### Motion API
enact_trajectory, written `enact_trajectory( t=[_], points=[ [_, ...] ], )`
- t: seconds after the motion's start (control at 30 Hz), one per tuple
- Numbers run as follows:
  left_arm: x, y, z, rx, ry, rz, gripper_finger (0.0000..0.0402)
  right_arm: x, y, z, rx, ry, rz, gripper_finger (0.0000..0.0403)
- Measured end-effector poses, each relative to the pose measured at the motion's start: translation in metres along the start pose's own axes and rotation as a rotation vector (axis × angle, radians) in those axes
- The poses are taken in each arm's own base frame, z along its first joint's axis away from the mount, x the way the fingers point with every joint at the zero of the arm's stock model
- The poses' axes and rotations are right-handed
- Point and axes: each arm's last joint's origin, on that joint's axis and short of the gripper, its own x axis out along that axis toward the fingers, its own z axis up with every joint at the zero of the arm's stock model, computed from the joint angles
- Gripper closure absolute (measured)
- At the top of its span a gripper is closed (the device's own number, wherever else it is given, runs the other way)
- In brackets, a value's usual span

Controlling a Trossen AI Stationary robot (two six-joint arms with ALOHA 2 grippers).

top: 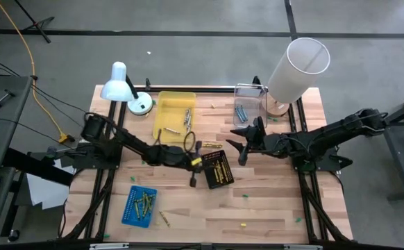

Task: Sort crayons
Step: Put the yellow crayon into the black bin, then adjust the black bin

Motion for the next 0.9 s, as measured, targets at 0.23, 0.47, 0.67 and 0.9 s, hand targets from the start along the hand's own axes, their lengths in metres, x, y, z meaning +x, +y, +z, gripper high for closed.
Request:
enact_trajectory(
  t=[0.23,0.47,0.67,0.9],
  points=[
    [0.025,-0.003,-0.009,0.019,0.019,0.008,0.0400,0.000,0.000,-0.001,-0.003,0.005,0.002,0.0217],
    [0.026,-0.004,-0.009,0.056,0.032,0.055,0.0367,0.000,0.000,-0.002,0.010,0.021,-0.001,0.0217],
    [0.026,-0.006,-0.009,0.061,0.053,0.104,0.0301,0.000,0.000,-0.002,0.012,0.021,0.000,0.0217],
    [0.020,-0.009,-0.001,0.084,0.112,0.211,0.0238,0.000,0.000,-0.003,0.010,0.025,-0.001,0.0217]
  ],
)
